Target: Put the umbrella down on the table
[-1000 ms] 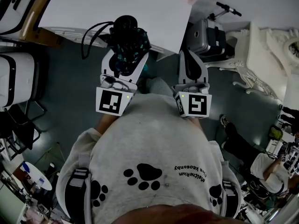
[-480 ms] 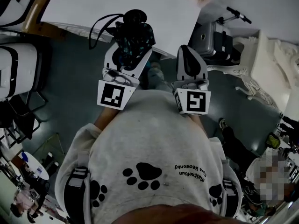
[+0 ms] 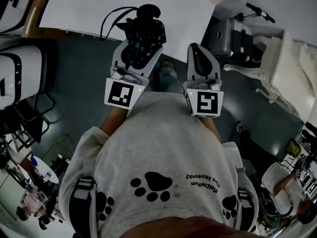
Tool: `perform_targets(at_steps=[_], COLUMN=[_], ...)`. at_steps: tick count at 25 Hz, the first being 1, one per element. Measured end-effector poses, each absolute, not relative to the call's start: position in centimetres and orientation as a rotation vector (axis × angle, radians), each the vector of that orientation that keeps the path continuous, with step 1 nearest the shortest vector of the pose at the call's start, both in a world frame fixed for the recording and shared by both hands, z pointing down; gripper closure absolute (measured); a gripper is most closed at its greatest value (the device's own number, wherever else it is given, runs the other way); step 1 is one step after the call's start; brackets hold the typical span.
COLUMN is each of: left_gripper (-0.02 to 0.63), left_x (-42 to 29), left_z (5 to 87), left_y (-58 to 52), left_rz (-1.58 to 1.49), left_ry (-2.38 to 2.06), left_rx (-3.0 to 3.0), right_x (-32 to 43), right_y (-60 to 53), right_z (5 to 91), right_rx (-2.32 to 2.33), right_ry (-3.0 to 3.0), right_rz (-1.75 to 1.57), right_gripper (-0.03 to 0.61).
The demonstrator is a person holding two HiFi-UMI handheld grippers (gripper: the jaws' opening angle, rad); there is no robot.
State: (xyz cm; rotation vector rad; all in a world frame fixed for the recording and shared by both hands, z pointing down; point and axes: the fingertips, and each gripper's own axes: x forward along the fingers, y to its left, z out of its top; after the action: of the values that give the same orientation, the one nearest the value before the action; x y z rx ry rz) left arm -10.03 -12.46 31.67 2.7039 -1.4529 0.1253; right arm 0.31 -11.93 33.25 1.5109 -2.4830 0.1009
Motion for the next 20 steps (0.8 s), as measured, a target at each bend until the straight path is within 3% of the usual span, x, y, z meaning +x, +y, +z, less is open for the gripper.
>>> perform_targets(at_steps=[20], left_gripper=[0.351], left_x=[-7.2], left_z=[40.4], left_y=[-18.0], left_rz=[0.457], left_ry=[-1.273], left_rx=[2.607], right_x=[1.4], right_y=[-16.8], right_z=[41.1], right_rx=[1.411], right_ry=[-2.431], right_rz=[0.29], right_gripper=[0.541])
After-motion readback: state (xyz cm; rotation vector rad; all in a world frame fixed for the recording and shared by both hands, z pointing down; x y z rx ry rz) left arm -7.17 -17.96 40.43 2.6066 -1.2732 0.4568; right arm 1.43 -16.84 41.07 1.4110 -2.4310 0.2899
